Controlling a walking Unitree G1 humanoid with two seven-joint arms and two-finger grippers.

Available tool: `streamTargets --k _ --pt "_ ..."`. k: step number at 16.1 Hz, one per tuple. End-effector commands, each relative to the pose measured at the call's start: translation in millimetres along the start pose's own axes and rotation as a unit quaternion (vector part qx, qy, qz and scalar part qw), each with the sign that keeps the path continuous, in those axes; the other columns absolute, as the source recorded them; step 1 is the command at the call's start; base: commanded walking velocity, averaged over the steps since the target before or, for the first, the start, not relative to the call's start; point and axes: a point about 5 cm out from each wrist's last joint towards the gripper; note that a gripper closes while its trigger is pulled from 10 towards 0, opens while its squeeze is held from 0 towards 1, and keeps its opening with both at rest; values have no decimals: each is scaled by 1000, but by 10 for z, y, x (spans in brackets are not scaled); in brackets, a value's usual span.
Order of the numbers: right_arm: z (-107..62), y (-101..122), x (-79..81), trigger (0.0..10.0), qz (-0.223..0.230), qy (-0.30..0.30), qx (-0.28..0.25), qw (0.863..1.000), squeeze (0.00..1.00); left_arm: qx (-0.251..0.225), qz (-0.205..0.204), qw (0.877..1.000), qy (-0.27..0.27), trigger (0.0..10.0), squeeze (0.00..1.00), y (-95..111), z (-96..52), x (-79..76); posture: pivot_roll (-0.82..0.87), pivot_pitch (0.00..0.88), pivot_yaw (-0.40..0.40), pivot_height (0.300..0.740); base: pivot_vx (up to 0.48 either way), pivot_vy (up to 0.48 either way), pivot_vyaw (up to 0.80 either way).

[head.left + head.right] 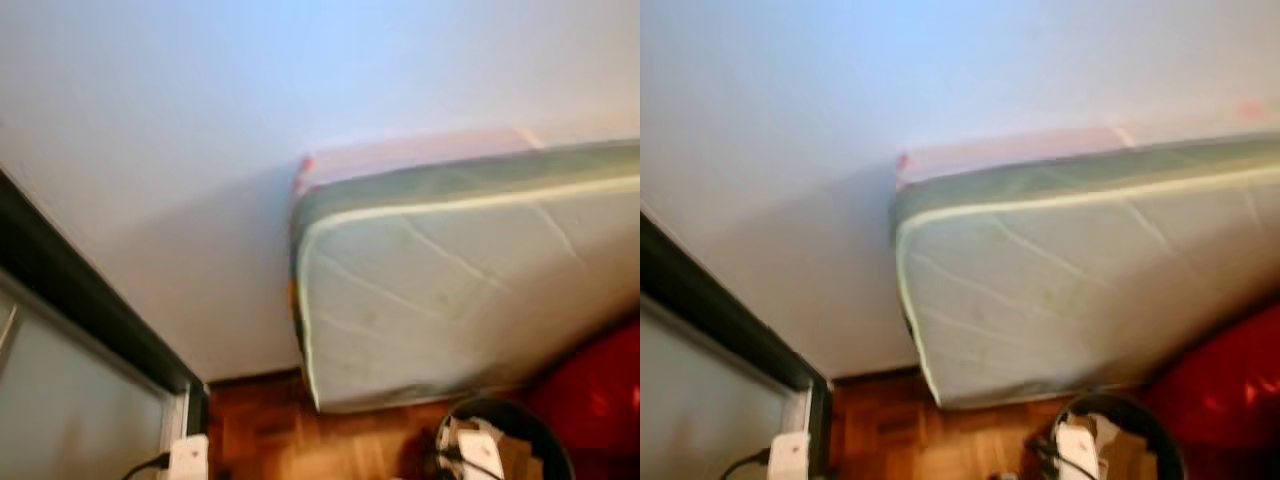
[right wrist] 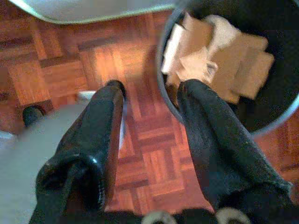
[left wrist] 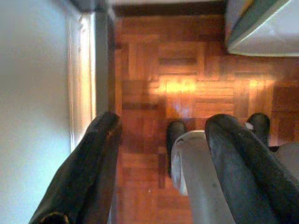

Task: Clean up the room

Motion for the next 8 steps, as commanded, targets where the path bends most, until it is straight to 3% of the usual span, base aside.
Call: streamTargets --k 1,8 --pt "66 263 -41 10000 116 15 -8 993 0 41 89 994 -46 10000 0 110 62 -67 -198 0 60 740 0 0 -775" --pt "67 267 -41 10000 116 15 -8 993 0 41 89 994 -48 10000 0 101 59 -72 -195 0 60 740 0 0 -775"
Point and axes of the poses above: a point about 5 cm out from each wrist's last joint towards the gripper, its own z axis pointing out of the wrist towards the gripper, its own y axis along the axis of the wrist's last joint, x = y × z, and after that the axes turned 5 degrees about -z, right-handed
